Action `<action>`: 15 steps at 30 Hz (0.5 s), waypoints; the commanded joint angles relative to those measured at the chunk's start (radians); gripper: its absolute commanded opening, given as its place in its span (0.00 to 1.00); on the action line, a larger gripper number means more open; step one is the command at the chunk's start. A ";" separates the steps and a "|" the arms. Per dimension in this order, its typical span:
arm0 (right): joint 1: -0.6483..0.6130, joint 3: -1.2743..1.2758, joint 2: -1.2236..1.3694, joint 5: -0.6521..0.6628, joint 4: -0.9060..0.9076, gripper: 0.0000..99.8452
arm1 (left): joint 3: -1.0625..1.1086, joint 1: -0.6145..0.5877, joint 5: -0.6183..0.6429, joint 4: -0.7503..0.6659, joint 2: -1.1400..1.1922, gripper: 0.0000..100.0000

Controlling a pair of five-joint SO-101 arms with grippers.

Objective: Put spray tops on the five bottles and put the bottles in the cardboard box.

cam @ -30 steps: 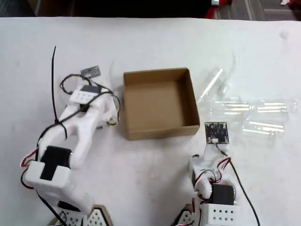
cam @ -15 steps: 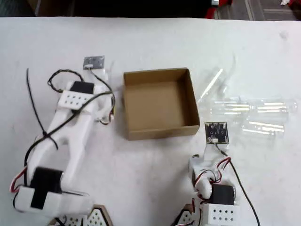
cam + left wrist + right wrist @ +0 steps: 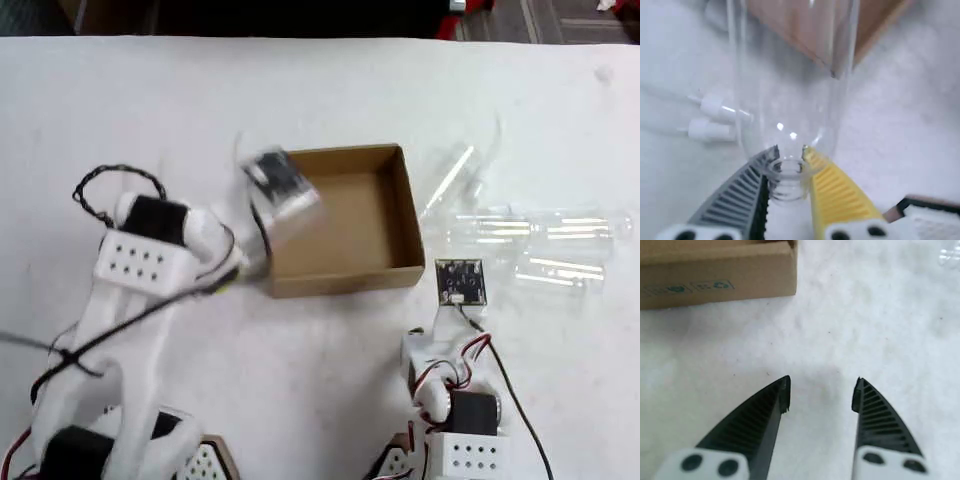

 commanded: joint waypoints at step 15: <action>-0.054 0.009 -0.004 0.012 -0.108 0.19 | 0.072 -0.053 -0.554 0.198 -0.142 0.03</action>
